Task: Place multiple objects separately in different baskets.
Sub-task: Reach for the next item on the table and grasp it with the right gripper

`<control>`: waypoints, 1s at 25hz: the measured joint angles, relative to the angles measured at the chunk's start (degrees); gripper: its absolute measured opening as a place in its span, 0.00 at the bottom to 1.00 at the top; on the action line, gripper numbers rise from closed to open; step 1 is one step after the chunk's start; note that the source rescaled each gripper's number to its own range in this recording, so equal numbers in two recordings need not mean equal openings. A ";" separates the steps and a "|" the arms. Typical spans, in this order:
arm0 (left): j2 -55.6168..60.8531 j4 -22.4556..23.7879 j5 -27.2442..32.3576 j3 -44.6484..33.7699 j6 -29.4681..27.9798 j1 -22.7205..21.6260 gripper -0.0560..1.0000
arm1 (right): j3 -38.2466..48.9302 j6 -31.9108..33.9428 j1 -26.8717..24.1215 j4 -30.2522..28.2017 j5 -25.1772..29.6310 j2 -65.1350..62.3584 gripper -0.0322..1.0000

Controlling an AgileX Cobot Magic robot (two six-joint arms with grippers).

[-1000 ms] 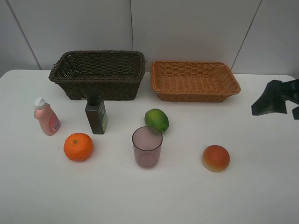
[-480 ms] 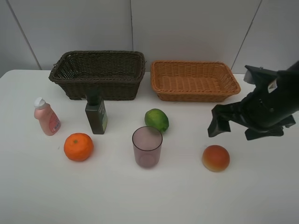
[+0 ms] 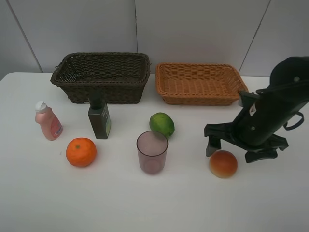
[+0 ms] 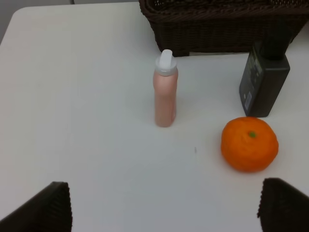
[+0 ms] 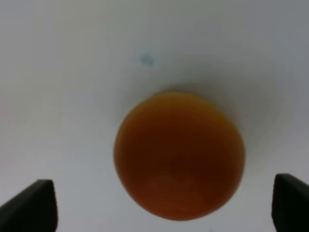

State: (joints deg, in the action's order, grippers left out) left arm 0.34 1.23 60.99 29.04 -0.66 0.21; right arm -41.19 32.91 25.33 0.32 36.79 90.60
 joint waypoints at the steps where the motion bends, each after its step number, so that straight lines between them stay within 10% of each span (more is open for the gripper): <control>1: 0.00 0.00 0.00 0.00 0.00 0.00 1.00 | 0.00 1.35 0.48 -0.32 -0.71 0.57 0.88; 22: 0.00 0.00 0.00 0.00 0.00 0.00 1.00 | -0.10 6.48 0.62 -3.82 -5.70 10.08 0.87; 25: 0.00 0.00 0.00 0.00 0.00 0.00 1.00 | -0.10 6.48 0.62 -3.82 -5.88 10.58 0.68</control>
State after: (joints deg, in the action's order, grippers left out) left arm 0.34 1.23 60.99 29.04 -0.66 0.21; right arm -41.29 39.40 25.95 -3.51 30.91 101.18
